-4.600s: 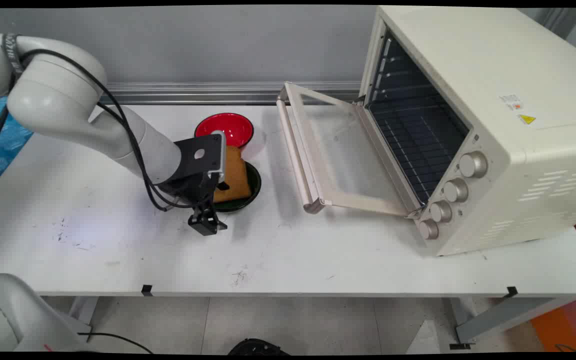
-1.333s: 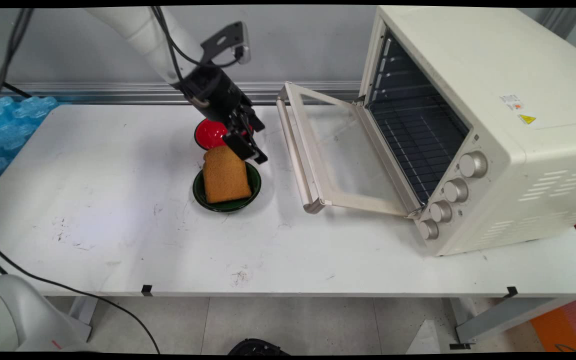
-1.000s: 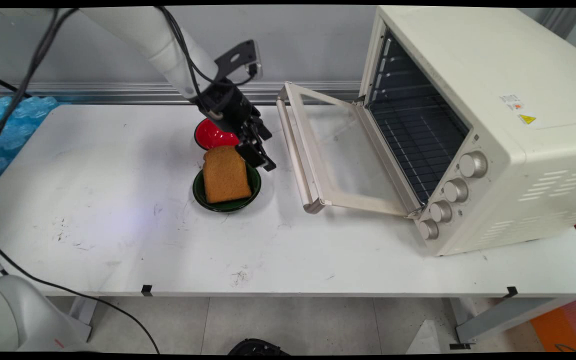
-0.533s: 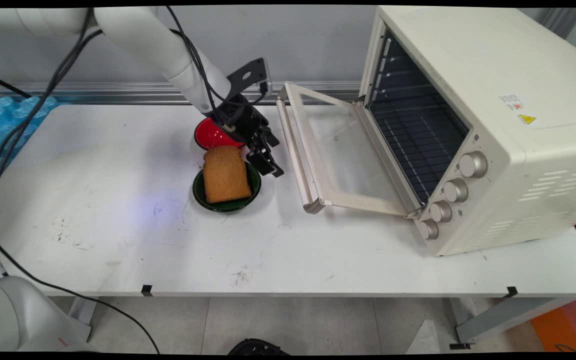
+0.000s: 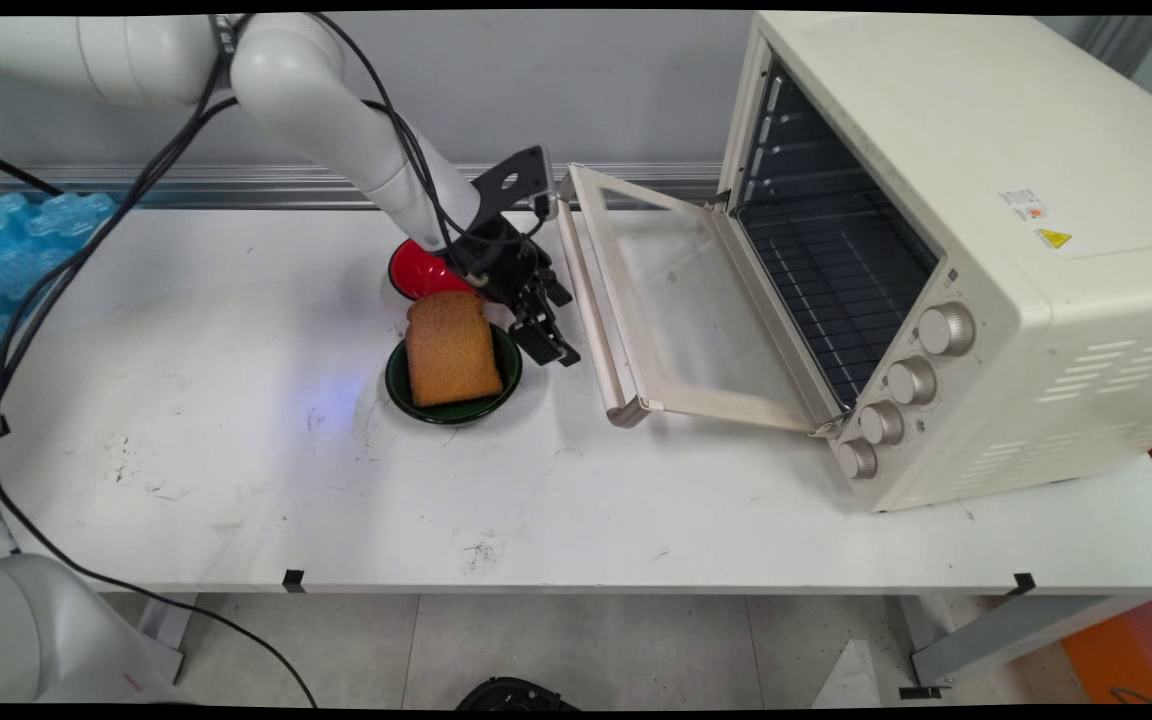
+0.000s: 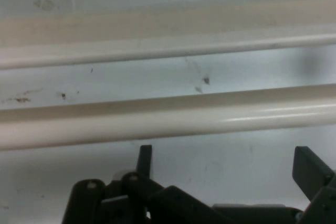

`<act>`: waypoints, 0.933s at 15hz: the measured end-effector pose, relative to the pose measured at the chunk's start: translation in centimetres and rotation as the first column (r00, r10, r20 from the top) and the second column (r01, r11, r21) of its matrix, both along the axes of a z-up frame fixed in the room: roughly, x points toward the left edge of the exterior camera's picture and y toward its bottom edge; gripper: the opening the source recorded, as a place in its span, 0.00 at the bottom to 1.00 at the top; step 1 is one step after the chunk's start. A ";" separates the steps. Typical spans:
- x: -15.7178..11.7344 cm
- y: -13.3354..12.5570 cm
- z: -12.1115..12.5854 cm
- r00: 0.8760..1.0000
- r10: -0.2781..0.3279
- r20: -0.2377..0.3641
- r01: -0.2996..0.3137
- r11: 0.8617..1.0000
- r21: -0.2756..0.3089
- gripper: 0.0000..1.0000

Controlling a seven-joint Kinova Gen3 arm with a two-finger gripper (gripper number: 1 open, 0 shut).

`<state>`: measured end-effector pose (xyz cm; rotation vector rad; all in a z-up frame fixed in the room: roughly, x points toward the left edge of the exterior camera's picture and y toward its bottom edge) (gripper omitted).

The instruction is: Close the oven

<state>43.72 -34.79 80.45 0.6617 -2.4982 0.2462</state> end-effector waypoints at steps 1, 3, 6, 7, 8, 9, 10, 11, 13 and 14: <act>-0.1 -0.1 -0.4 1.000 0.002 -0.003 -0.002 1.000 -0.004 1.00; -0.2 -0.4 -1.1 1.000 0.005 -0.008 -0.005 1.000 -0.009 1.00; -0.2 -0.7 -1.9 1.000 0.010 -0.016 -0.010 1.000 -0.017 0.00; -0.2 -0.7 -2.1 1.000 0.012 -0.018 -0.013 1.000 -0.019 0.00; -0.2 -0.8 -2.3 1.000 0.015 -0.020 -0.015 1.000 -0.021 0.00; -0.2 -0.8 -2.5 1.000 0.017 -0.021 -0.017 1.000 -0.022 0.00; -0.2 -0.9 -2.7 1.000 0.020 -0.023 -0.021 0.999 -0.024 0.00; -0.2 -0.9 -2.8 0.999 0.023 -0.024 -0.024 0.999 -0.026 0.00; -0.2 -1.0 -3.2 0.999 0.035 -0.030 -0.035 0.999 -0.030 0.00; -0.2 -1.0 -3.3 0.999 0.043 -0.033 -0.044 0.999 -0.031 0.00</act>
